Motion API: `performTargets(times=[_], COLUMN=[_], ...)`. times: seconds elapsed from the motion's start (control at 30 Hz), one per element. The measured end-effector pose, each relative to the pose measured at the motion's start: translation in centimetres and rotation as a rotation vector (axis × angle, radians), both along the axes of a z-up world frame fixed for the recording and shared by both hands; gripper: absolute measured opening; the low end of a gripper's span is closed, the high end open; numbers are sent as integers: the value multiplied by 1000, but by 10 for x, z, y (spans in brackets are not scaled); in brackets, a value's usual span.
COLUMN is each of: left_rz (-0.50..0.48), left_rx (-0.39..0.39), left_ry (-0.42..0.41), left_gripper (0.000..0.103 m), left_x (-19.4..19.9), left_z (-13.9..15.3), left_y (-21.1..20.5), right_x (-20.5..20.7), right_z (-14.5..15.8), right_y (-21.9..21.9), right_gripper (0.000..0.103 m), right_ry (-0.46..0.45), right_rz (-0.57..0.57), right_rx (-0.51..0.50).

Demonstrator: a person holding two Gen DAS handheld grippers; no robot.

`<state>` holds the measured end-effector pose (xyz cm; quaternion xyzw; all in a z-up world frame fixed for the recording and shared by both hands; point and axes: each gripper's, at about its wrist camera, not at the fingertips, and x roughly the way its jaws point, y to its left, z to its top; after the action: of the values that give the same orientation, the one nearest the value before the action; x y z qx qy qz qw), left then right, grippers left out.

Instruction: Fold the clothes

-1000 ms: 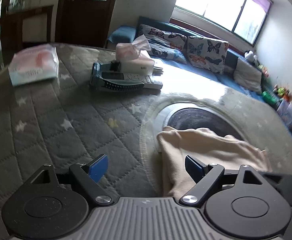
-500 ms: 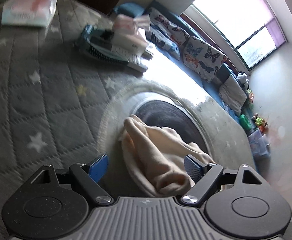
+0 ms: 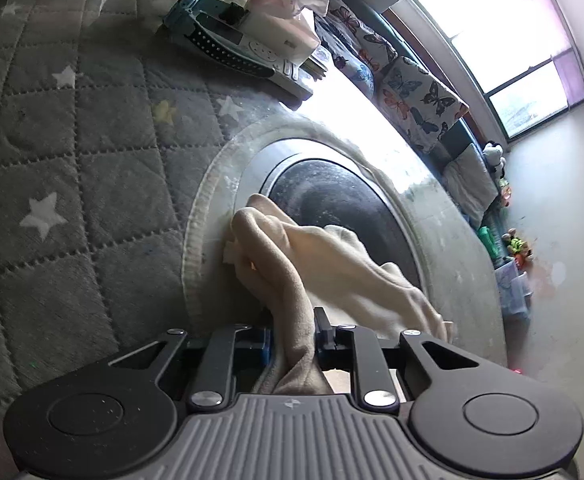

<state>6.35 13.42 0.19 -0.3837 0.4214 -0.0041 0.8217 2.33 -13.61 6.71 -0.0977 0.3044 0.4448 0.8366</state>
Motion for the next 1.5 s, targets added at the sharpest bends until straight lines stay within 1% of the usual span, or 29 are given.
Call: performTargets(times=[0.07, 0.13, 0.17, 0.23, 0.3, 0.37, 0.43, 0.5, 0.63, 0.67, 0.73, 0.8, 0.87, 1.0, 1.03, 1.1, 1.23, 1.5], left_rz=[-4, -11, -14, -19, -24, -29, -36, -43, -62, -66, -74, -84, -99, -136, -145, -162, -202, -315], left_rx=[8, 26, 33, 47, 59, 75, 94, 108, 151, 161, 185, 213, 248, 331, 339, 339, 333, 296], left_ry=[-3, -6, -7, -9, -11, -12, -13, -15, -21, -23, -30, -41, -57, -103, -114, -134, -166, -211], left_gripper=[21, 21, 21, 21, 21, 21, 21, 21, 21, 21, 21, 20, 20, 19, 18, 18, 17, 17], left_x=[0, 1, 1, 0, 1, 2, 2, 3, 4, 4, 5, 5, 6, 7, 8, 12, 23, 53], left_z=[1, 2, 2, 4, 5, 6, 6, 7, 9, 10, 11, 14, 19, 35, 39, 46, 57, 64], left_y=[0, -2, -3, -4, -5, -7, -9, -10, -13, -14, -17, -20, -26, -41, -45, -53, -79, -160], right_x=[12, 24, 31, 46, 62, 80, 92, 105, 116, 114, 113, 114, 112, 103, 101, 98, 94, 91], right_z=[-1, -1, -2, -4, -10, -16, -26, -37, -54, -56, -57, -57, -55, -40, -35, -24, -6, 22], right_y=[-18, -37, -45, -62, -78, -92, -102, -113, -120, -120, -119, -115, -114, -118, -121, -129, -150, -211], right_gripper=[16, 22, 27, 32, 43, 45, 49, 50, 51, 50, 44, 21, 13, 11, 11, 11, 10, 10], right_ry=[3, 6, 5, 2, 6, 24, 72, 121, 165, 161, 155, 164, 161, 122, 109, 87, 36, -59], right_rz=[-72, -146, -185, -264, -341, -409, -448, -485, -509, -508, -504, -484, -476, -481, -483, -496, -545, -689], right_rx=[-10, -21, -31, -53, -80, -100, -86, -70, -48, -42, -33, -21, -19, -26, -25, -15, -28, -95])
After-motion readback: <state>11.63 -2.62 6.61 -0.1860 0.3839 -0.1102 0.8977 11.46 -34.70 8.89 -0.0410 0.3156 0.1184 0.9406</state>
